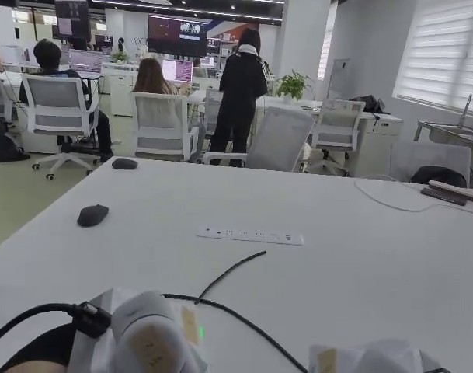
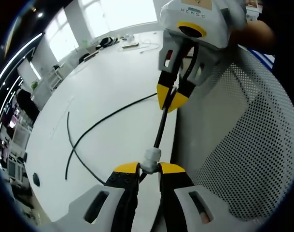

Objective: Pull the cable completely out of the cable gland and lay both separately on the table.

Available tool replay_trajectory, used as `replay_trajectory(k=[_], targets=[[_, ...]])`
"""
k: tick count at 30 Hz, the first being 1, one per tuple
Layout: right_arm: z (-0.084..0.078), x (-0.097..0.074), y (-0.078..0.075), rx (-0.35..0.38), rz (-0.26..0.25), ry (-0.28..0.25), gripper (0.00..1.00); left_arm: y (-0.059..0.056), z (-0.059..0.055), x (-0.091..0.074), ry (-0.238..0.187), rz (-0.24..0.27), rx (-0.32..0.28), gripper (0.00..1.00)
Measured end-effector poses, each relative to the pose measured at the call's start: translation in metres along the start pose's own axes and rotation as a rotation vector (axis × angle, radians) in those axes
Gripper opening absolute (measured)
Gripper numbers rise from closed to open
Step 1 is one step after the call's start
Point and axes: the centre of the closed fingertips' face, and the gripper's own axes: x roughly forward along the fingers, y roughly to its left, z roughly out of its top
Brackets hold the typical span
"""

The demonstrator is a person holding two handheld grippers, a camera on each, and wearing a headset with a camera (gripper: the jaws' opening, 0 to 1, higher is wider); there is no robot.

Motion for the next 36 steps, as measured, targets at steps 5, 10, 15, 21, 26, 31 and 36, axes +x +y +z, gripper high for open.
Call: replay_trajectory(k=[5,10,15,21,26,31,36], targets=[[-0.015,-0.002,-0.012,0.071,-0.06,0.063,0.04,0.004,-0.005,-0.006,-0.009,0.011,-0.027,0.16],[-0.03,-0.003,-0.019,0.125,-0.078,0.121,0.06,0.005,-0.004,-0.009,-0.026,0.019,-0.051,0.16],[-0.031,-0.002,-0.019,0.1,-0.093,0.149,0.29,0.008,-0.001,-0.007,-0.048,0.046,-0.04,0.16],[0.008,-0.001,-0.004,0.058,-0.007,-0.007,0.29,0.002,0.0,0.0,-0.061,0.03,-0.034,0.16],[0.046,0.005,0.013,0.04,0.096,-0.141,0.26,-0.003,0.0,0.006,-0.071,0.011,-0.033,0.16],[0.044,0.019,0.017,0.012,0.131,-0.124,0.22,-0.006,0.002,0.01,-0.088,-0.017,-0.033,0.16],[0.048,0.025,0.022,-0.007,0.151,-0.118,0.16,-0.008,0.005,0.011,-0.106,-0.028,-0.045,0.16]])
